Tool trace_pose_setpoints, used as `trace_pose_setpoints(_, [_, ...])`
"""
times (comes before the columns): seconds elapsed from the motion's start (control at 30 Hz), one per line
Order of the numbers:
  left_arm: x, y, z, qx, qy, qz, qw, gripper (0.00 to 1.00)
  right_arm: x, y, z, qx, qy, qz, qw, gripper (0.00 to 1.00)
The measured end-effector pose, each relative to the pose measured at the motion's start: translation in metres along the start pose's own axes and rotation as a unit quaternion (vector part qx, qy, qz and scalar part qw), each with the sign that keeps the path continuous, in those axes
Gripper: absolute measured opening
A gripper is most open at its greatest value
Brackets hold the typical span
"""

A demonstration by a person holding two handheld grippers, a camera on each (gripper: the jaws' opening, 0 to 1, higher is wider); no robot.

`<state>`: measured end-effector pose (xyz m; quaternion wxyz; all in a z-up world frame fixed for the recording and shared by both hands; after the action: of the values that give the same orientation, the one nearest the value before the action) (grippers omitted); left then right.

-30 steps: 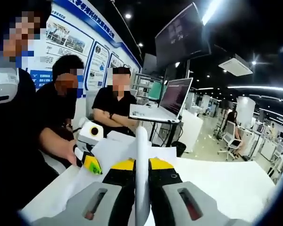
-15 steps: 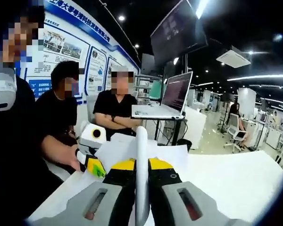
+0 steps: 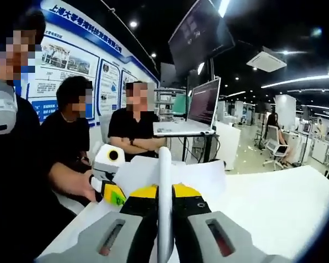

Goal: Organize the stack of printing papers by aligning and flattening the scattered papers on the table

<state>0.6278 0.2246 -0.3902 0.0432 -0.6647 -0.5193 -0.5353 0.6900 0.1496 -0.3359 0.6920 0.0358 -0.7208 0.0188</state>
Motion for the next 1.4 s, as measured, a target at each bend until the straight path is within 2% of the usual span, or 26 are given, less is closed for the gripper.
trace_pose_setpoints(0.3, [-0.002, 0.000, 0.004, 0.004, 0.028, 0.011, 0.9996, 0.08, -0.001, 0.001, 0.001, 0.005, -0.002, -0.001, 1.0000, 0.05])
trace_pose_setpoints(0.53, [0.000, -0.001, 0.006, 0.010, 0.033, 0.006, 0.9994, 0.06, 0.004, -0.001, 0.002, -0.003, -0.022, -0.015, 0.9996, 0.13])
trace_pose_setpoints(0.73, [0.000, -0.001, 0.006, 0.012, 0.035, 0.005, 0.9993, 0.06, 0.020, -0.006, -0.003, -0.026, -0.051, -0.047, 0.9973, 0.23])
trace_pose_setpoints(0.9, [0.000, -0.002, 0.005, 0.012, 0.035, 0.003, 0.9993, 0.06, 0.037, -0.017, -0.009, -0.050, -0.077, -0.071, 0.9932, 0.28])
trace_pose_setpoints(1.27, [0.006, -0.004, 0.004, 0.017, 0.026, -0.021, 0.9993, 0.06, 0.042, -0.040, -0.014, -0.079, -0.080, -0.077, 0.9907, 0.28])
trace_pose_setpoints(1.4, [0.015, -0.007, 0.008, 0.027, 0.013, -0.051, 0.9982, 0.06, 0.050, -0.057, -0.013, -0.094, -0.085, -0.089, 0.9880, 0.28])
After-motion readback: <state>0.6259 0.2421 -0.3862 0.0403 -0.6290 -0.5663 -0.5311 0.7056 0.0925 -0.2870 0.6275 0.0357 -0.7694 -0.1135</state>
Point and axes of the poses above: the point that each gripper's makers call its tool centre point, and the gripper's own axes: y roughly forward along the fingers, z roughly to its left, x roughly out of its top, the point moved 4 cm from there along -y, roughly backward along the fingers, and after that the axes turned 14 degrees about -z, right-handed, at the moved point
